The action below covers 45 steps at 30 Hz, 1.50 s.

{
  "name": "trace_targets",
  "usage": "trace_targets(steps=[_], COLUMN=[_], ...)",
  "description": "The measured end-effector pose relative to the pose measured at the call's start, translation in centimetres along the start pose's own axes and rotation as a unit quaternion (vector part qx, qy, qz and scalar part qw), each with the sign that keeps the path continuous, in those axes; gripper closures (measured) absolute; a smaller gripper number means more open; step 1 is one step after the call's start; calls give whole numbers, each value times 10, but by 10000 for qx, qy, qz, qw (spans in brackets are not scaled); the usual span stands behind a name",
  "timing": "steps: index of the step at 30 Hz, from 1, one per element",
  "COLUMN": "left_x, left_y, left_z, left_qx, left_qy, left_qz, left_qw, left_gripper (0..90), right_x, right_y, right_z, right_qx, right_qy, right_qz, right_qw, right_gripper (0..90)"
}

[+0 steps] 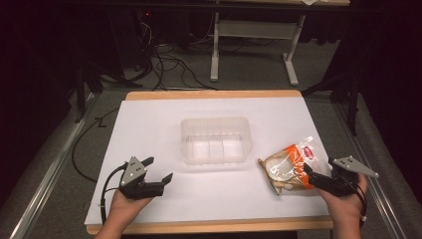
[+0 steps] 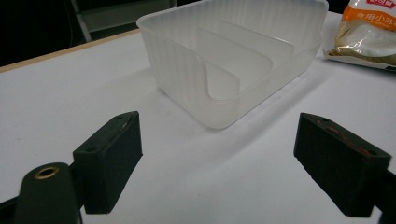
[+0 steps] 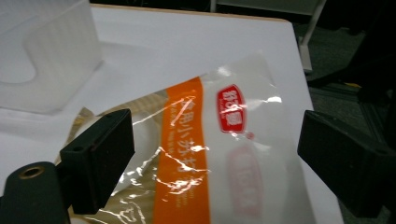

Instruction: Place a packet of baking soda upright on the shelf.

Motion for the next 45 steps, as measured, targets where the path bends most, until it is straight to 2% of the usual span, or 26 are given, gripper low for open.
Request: trace_targets(steps=[1,3,9,11,13,16,17,18,22,24,25,26,29,32,34,35,36,37,38,40,41,42,43,44,45], left_x=[1,1,0,0,0,1,1,1,1,1,1,2,2,3,3,3,3,3,3,3,3,3,3,3,3], left_y=[0,0,0,0,0,0,0,0,-1,-1,-1,-1,-1,-1,-1,-1,-1,-1,-1,-1,-1,-1,-1,-1,-1], left_z=[0,0,0,0,-1,-1,-1,0,0,0,0,1,1,2,2,2,2,2,3,3,3,3,3,4,4], left_qx=[-8,-7,4,11,3,-2,1,8,28,33,33,32,45,50,50,54,56,56,57,58,66,68,68,73,74], left_qy=[-9,-12,6,18,24,14,10,1,-5,-11,-11,-13,-27,-32,-37,-36,-42,-42,-48,-55,-56,-60,-60,-61,-62], left_qz=[3,3,3,0,10,3,-4,-13,-25,-43,-43,-45,-48,-57,-63,-63,-63,-63,-64,-63,-67,-63,-63,-65,-65], left_qw=[10000,10000,10000,10000,10000,10000,10000,10000,10000,10000,10000,10000,10000,10000,10000,10000,10000,10000,10000,9999,9999,9999,9999,9999,9999], left_gripper=[158,158,158,158,158,157,157,158,158,158,158,158,158,157,158,158,158,158,158,158,157,158,158,158,158], right_x=[2,4,13,17,23,28,28,31,32,30,30,26,22,14,9,9,7,7,6,7,7,7,7,5,1], right_y=[-3,-6,-13,-18,-24,-29,-29,-31,-31,-28,-28,-25,-21,-15,-11,-11,-9,-9,-7,-7,-7,-5,-5,-4,0], right_z=[9,14,23,29,36,39,39,37,32,25,25,20,14,7,0,0,-5,-5,-11,-13,-15,-19,-19,-20,-23], right_qx=[94,194,370,507,723,855,855,894,887,775,775,699,573,453,380,380,343,343,275,203,151,81,81,55,65], right_qy=[-84,-77,-98,-75,44,166,166,308,467,590,590,682,737,803,962,962,1108,1108,1195,1182,1164,1100,1100,1097,1151], right_qz=[-39,-75,-253,-329,-414,-520,-520,-565,-603,-558,-558,-490,-399,-213,-70,-70,-12,-12,22,3,-16,-12,-12,18,131], right_qw=[9999,9998,9989,9981,9965,9948,9948,9939,9931,9937,9937,9940,9948,9955,9946,9946,9933,9933,9924,9928,9931,9939,9939,9939,9932], right_gripper=[107,107,107,107,108,115,115,124,157,211,211,271,316,415,497,497,520,520,552,574,606,706,706,763,872])
Point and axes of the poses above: each handheld gripper's, and its own axes: x roughly forward along the jaws, y roughly out of its top, z roughly to its right, the point moved 9 cm from there along x, roughly forward along the jaws, and after that the axes turned 14 degrees about -z, right-handed, at the moved point
